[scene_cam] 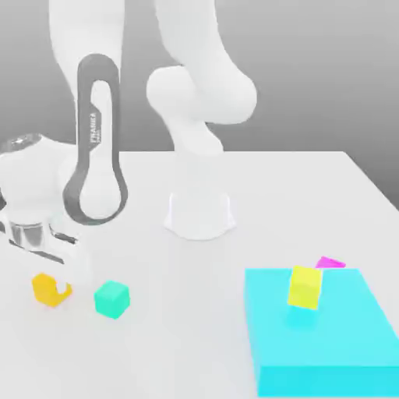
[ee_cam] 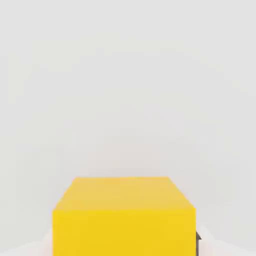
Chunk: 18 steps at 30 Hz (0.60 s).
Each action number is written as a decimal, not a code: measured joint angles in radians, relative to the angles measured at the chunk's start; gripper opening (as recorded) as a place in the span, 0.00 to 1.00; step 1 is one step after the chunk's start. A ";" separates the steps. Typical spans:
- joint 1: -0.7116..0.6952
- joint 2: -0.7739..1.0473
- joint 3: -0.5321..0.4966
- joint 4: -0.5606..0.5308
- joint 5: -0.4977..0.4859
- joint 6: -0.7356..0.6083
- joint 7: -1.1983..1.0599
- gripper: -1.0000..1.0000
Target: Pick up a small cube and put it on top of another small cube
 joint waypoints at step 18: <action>0.175 -0.183 0.087 -0.181 -0.215 0.012 -0.066 0.00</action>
